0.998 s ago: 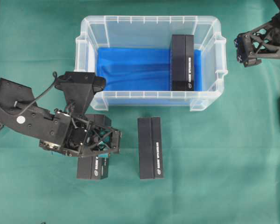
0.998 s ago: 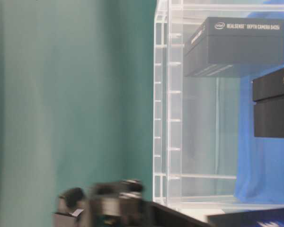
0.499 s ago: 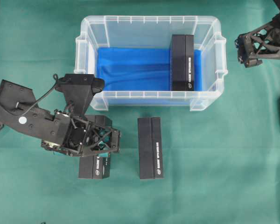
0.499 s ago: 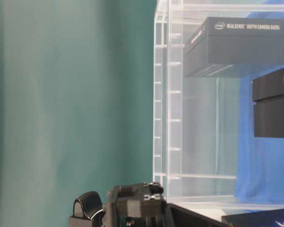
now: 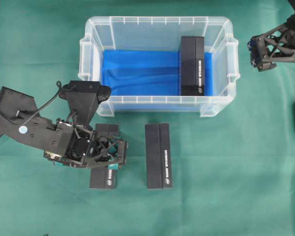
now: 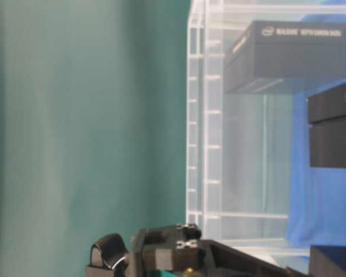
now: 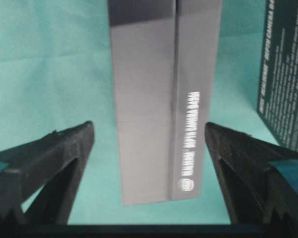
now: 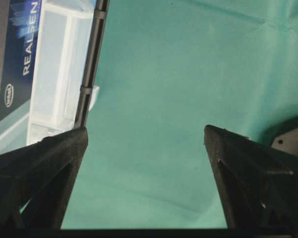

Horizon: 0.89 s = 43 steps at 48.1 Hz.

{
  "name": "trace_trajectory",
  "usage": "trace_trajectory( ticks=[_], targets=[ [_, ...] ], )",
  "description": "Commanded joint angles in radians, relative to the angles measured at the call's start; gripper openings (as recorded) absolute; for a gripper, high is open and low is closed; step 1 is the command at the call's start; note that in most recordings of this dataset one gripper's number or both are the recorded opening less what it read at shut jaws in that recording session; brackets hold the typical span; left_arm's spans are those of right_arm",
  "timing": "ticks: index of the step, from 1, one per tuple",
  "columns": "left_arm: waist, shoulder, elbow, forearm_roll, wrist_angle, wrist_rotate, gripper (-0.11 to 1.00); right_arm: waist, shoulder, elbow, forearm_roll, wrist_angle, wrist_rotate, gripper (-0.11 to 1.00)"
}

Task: Take out the box from the case.
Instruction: 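Open the left gripper to release the box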

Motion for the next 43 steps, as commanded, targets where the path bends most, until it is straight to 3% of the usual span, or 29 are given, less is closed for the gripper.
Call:
trace_trajectory(
  ticks=[1,24,34,43],
  targets=[
    [-0.003,-0.018,-0.011,0.000,-0.005,-0.003,1.00,0.003,-0.012,-0.009,-0.003,0.000,-0.002,0.94],
    [-0.002,-0.025,-0.048,-0.002,0.000,-0.003,1.00,0.003,-0.025,-0.003,-0.003,0.000,-0.006,0.94],
    [0.000,-0.052,-0.118,-0.003,0.038,0.000,0.99,0.003,-0.031,-0.002,-0.003,0.000,-0.006,0.94],
    [0.006,-0.086,-0.235,-0.002,0.173,0.000,0.99,0.003,-0.031,-0.002,-0.003,0.000,-0.009,0.94]
  ],
)
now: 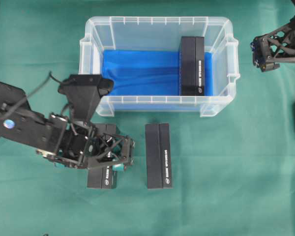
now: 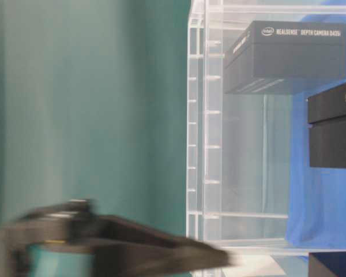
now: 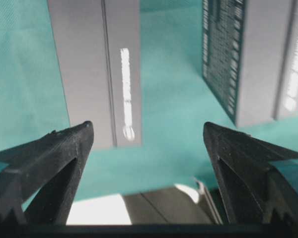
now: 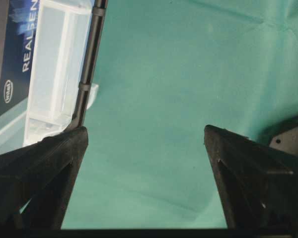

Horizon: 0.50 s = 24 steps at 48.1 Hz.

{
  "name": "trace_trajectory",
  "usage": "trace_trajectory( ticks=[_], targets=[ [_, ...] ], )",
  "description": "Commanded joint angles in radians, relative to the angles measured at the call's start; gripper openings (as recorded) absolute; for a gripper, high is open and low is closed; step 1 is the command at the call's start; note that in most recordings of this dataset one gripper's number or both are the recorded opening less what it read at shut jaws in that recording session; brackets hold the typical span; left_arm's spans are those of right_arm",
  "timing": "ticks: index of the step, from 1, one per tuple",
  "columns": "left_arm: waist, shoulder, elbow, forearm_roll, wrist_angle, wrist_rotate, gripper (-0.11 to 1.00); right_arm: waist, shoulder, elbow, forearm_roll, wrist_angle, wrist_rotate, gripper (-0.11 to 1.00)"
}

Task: Take out the box from the case.
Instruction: 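Open the left gripper to release the box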

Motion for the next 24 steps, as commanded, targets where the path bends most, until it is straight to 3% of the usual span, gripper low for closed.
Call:
trace_trajectory(
  ticks=[1,14,24],
  targets=[
    [0.008,-0.044,-0.089,0.002,0.072,0.002,0.99,0.002,-0.011,-0.011,-0.003,-0.002,-0.002,0.94],
    [0.015,-0.054,-0.278,0.005,0.247,0.005,0.99,0.002,-0.011,-0.011,-0.002,-0.002,-0.018,0.94],
    [0.015,-0.049,-0.296,0.006,0.259,0.005,0.99,0.002,-0.012,-0.009,0.000,-0.002,-0.020,0.94]
  ],
)
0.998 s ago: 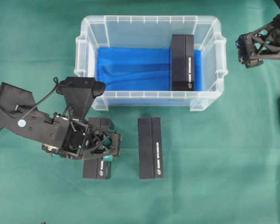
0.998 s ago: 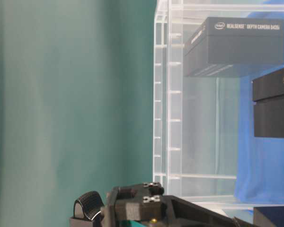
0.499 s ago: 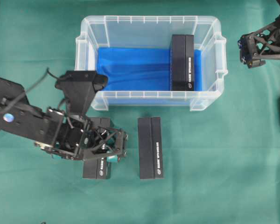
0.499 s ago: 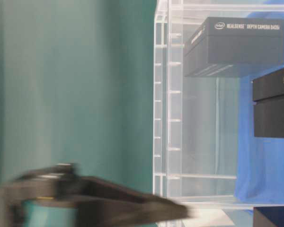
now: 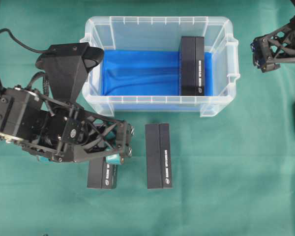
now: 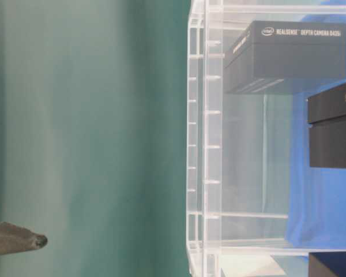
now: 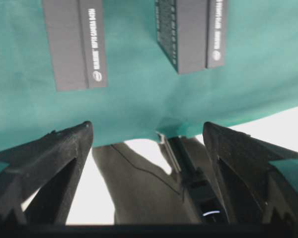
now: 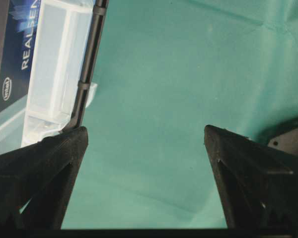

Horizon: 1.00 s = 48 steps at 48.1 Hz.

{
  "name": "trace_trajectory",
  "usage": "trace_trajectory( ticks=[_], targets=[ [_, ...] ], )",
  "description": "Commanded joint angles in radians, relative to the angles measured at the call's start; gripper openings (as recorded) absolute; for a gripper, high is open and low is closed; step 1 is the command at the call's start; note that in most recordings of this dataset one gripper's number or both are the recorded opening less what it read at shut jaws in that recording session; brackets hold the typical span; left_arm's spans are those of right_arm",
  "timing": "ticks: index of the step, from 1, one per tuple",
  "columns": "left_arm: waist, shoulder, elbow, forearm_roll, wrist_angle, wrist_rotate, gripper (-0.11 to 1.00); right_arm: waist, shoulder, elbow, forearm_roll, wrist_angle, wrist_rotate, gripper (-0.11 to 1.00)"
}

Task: Take out the box from the case.
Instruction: 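Withdraw the left gripper to the left side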

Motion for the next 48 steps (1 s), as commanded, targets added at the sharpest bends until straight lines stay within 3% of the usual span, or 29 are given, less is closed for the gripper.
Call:
trace_trajectory(
  ticks=[1,15,31,48],
  targets=[
    [0.000,-0.021,-0.018,0.005,0.008,0.002,0.99,0.002,-0.011,-0.011,0.002,-0.002,-0.003,0.94],
    [-0.021,-0.064,0.043,0.003,0.015,0.003,0.99,0.002,-0.011,-0.011,0.000,-0.002,-0.005,0.94],
    [-0.084,-0.247,0.249,0.002,0.015,-0.005,0.99,0.002,-0.011,-0.011,0.000,0.000,0.000,0.94],
    [-0.117,-0.373,0.362,0.000,0.015,-0.003,0.99,0.002,-0.011,-0.011,0.000,0.000,0.005,0.94]
  ],
)
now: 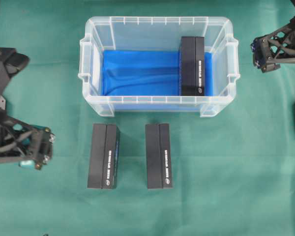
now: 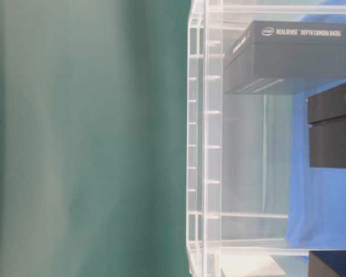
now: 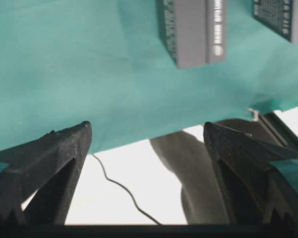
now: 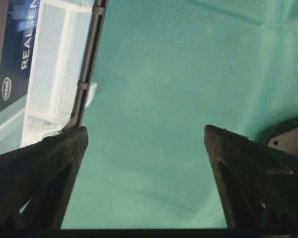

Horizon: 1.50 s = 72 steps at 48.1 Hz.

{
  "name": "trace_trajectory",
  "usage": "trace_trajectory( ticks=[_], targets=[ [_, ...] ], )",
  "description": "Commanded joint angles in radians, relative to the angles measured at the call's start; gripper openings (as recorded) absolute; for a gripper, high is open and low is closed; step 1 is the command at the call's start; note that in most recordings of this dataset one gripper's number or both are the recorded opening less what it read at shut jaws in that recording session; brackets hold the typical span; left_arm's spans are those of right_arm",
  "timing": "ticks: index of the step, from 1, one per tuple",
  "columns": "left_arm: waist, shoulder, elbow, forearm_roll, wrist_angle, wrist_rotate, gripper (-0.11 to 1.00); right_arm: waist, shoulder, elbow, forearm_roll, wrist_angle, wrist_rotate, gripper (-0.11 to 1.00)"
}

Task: Take out the box from the case.
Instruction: 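Withdraw the left gripper to the left side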

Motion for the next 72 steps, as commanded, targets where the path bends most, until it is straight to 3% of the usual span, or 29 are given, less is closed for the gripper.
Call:
trace_trajectory(
  ticks=[1,15,27,38,48,55,72],
  targets=[
    [0.002,-0.025,-0.002,0.003,-0.002,0.003,0.99,0.002,-0.011,-0.011,-0.002,-0.002,0.003,0.94],
    [0.084,-0.048,0.015,0.006,0.055,0.041,0.99,0.002,-0.011,-0.012,-0.002,0.002,0.003,0.94],
    [0.268,-0.110,0.058,0.000,0.081,0.110,0.99,0.002,-0.011,-0.014,0.000,0.002,0.003,0.94],
    [0.436,-0.146,0.078,0.000,0.118,0.290,0.99,0.002,-0.011,-0.017,0.002,0.017,0.003,0.94],
    [0.572,-0.146,0.078,0.000,0.178,0.413,0.99,0.002,-0.011,-0.018,0.003,0.037,0.005,0.94],
    [0.598,-0.137,0.078,-0.002,0.195,0.449,0.99,0.002,-0.011,-0.018,0.005,0.037,0.005,0.94],
    [0.600,-0.135,0.084,-0.002,0.198,0.448,0.99,0.002,-0.011,-0.018,0.000,0.037,0.006,0.94]
  ],
)
